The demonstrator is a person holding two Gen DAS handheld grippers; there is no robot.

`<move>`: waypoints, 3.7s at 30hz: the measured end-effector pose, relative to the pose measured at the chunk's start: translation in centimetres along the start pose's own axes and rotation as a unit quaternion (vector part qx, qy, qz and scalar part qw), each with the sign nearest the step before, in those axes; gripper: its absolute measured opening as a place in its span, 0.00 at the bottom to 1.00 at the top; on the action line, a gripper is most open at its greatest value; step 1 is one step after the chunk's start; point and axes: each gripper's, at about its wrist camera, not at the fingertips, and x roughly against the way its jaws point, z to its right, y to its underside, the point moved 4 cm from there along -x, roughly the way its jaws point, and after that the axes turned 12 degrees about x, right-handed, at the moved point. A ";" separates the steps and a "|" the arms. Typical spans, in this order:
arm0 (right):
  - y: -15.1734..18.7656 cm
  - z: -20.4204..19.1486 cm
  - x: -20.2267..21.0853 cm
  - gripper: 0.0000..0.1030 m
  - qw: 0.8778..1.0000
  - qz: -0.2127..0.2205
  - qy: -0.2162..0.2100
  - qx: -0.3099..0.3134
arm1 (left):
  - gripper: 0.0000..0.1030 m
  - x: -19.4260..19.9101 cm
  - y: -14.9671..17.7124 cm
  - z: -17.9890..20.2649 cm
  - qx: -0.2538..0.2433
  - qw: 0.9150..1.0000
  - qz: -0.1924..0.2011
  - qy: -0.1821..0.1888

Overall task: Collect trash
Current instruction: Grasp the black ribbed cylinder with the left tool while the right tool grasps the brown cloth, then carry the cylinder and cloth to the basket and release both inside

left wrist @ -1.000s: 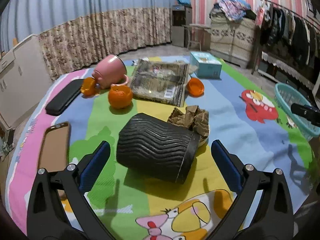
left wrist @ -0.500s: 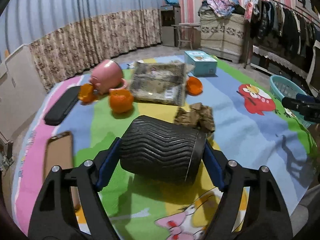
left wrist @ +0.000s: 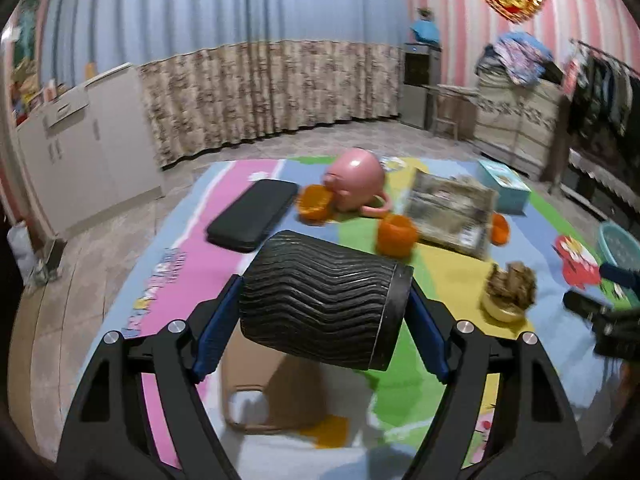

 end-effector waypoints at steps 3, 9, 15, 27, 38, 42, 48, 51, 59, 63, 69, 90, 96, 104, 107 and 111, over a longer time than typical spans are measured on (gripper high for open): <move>-0.5 -1.8 -1.2 0.95 1.000 -0.015 -0.003 0.014 | 0.74 -0.3 -0.6 -1.7 0.024 1.000 0.003 -0.006; -1.2 -3.7 -3.1 0.73 0.999 -0.034 -0.017 0.032 | 0.74 -0.7 -0.4 -2.3 0.026 1.000 0.005 -0.013; -1.8 -4.3 -4.0 0.45 0.997 -0.048 -0.044 0.031 | 0.74 -0.8 -0.6 -2.3 0.033 0.999 0.007 -0.008; -3.9 -1.0 1.7 0.42 0.999 0.042 -0.016 0.030 | 0.74 0.1 -1.9 0.1 0.031 0.999 0.026 -0.020; -0.2 12.4 6.0 0.42 0.996 0.047 0.058 -0.045 | 0.74 1.3 -1.8 7.0 0.014 0.999 0.033 0.015; 2.0 17.7 6.7 0.42 0.993 0.041 0.086 -0.076 | 0.74 1.0 -1.3 10.0 0.012 0.999 0.027 0.026; 5.4 25.3 7.9 0.42 0.982 0.048 0.114 -0.146 | 0.74 0.5 -0.9 14.6 0.003 0.999 0.015 0.049; 6.1 28.1 8.5 0.42 0.978 0.051 0.128 -0.160 | 0.74 0.6 -0.9 17.8 -0.009 0.998 0.017 0.064; 8.6 32.5 9.2 0.42 0.971 0.036 0.165 -0.171 | 0.74 0.0 -0.1 26.4 -0.030 0.994 0.008 0.108; 9.9 33.9 9.4 0.42 0.967 0.031 0.170 -0.188 | 0.74 -0.2 0.9 31.4 -0.047 0.990 0.001 0.136; 10.6 34.8 9.0 0.42 0.965 0.024 0.174 -0.197 | 0.74 0.0 2.8 37.6 -0.079 0.981 -0.003 0.177; 13.9 38.0 8.6 0.42 0.948 0.015 0.165 -0.271 | 0.74 -1.9 8.8 50.5 -0.136 0.960 -0.060 0.238; 13.7 37.8 8.1 0.42 0.951 0.014 0.162 -0.265 | 0.74 -2.5 9.6 52.1 -0.158 0.955 -0.066 0.242; 13.7 37.8 8.0 0.42 0.951 0.013 0.162 -0.264 | 0.83 -2.3 8.9 51.7 -0.165 0.958 -0.048 0.228; 13.8 37.7 7.9 0.42 0.951 0.012 0.161 -0.262 | 0.85 -2.5 7.9 50.6 -0.149 0.963 -0.046 0.218; 13.4 37.0 7.0 0.42 0.954 0.008 0.159 -0.254 | 0.88 -2.5 6.6 49.0 -0.132 0.969 -0.033 0.207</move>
